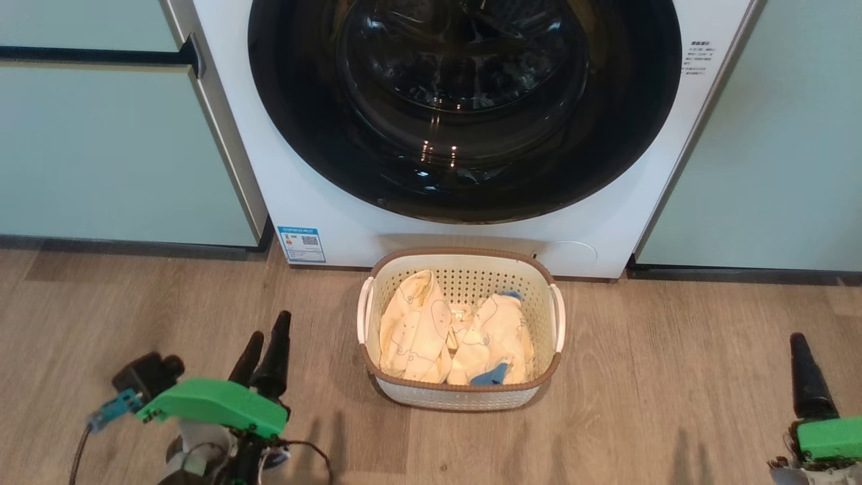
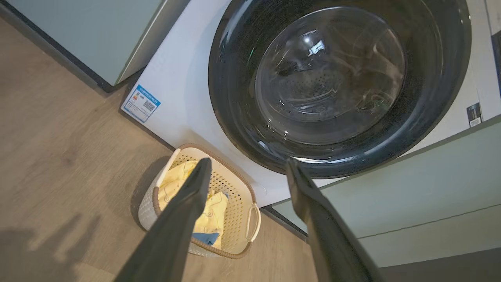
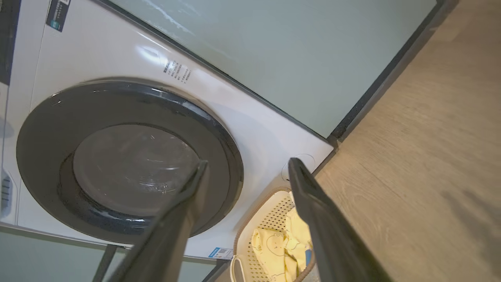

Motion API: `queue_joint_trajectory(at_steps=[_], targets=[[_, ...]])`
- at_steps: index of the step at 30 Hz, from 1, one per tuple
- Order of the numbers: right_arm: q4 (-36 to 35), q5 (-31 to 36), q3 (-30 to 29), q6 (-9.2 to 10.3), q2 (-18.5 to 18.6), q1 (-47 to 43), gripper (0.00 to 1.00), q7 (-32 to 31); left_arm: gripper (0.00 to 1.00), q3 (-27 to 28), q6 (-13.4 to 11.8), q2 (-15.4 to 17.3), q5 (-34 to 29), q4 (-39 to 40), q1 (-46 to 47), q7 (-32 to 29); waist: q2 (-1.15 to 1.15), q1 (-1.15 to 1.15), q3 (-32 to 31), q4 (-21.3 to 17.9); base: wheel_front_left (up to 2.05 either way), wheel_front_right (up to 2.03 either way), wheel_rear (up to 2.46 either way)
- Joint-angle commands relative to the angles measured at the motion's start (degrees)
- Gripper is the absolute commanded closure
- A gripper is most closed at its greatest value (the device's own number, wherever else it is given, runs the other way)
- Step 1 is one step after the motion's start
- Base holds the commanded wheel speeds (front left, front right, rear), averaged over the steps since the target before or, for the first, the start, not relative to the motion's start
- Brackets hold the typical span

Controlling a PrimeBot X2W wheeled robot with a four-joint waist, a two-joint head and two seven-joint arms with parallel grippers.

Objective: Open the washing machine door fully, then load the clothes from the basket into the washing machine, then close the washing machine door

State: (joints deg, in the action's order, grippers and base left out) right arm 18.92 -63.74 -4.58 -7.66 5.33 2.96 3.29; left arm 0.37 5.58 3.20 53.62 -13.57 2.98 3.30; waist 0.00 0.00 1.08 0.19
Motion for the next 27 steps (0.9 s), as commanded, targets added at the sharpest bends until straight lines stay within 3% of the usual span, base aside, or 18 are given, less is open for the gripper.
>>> queue_joint_trajectory(at_steps=[1, 14, 27], targets=[[-1.93, 2.57, 0.58, 0.08, 1.85, 3.79, 0.00, 0.75, 0.00, 0.65, -0.41, 1.29, -2.35, 2.40, 3.59, 0.78, 0.00, 0.00, 0.01, 0.01, 0.00, 0.00, 0.00], [-5.13, 25.78, 1.26, 0.10, 1.51, 3.75, 0.00, 3.13, 0.00, -2.40, -1.62, 2.68, -16.25, 4.04, 4.11, 3.14, 0.00, 0.00, 0.32, 0.03, 0.00, 0.00, 0.00], [-5.61, 38.68, 2.89, 0.12, 1.57, 4.18, 0.00, 5.50, 0.00, -4.64, -2.55, 3.74, -26.25, 4.40, 5.04, 5.50, 0.00, 0.00, 0.70, 0.17, 0.00, 0.00, 0.00]])
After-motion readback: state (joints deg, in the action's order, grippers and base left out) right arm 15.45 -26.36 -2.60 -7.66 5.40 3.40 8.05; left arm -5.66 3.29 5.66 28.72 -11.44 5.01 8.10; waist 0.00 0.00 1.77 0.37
